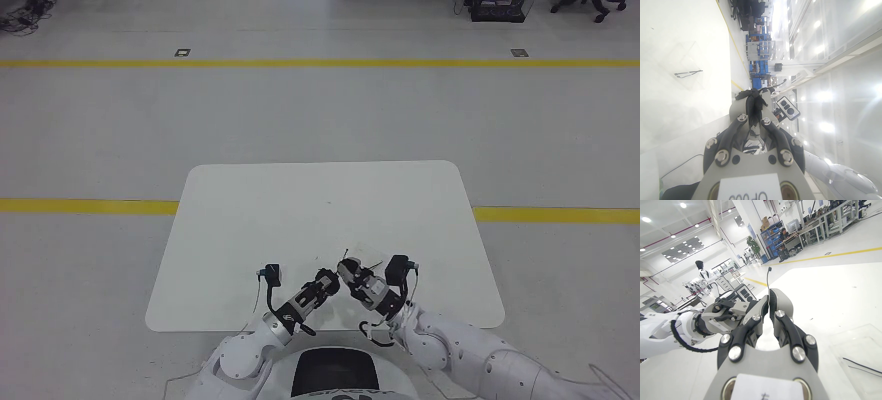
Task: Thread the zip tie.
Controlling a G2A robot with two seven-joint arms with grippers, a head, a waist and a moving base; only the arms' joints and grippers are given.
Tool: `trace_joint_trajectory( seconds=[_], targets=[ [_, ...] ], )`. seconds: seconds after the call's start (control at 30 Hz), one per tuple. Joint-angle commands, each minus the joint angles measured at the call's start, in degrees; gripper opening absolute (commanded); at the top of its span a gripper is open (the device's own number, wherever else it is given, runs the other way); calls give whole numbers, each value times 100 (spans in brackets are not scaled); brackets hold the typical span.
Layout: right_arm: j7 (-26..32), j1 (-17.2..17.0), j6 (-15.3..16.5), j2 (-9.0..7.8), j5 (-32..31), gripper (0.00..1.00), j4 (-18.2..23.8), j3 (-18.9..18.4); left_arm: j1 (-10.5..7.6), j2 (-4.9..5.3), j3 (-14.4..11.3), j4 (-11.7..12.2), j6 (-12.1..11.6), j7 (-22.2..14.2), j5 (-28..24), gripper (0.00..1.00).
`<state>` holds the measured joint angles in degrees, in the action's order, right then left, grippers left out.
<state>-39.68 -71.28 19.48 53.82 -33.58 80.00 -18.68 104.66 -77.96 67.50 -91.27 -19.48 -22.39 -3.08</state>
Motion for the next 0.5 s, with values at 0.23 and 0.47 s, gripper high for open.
trace_joint_trajectory(
  seconds=[0.23,0.47],
  targets=[
    [-382,-139,0,-170,-239,100,-38,-164,0,0,0,0,0,0,0,0],
    [-414,-180,0,-322,-536,100,-39,-159,0,0,0,0,0,0,0,0]
  ],
)
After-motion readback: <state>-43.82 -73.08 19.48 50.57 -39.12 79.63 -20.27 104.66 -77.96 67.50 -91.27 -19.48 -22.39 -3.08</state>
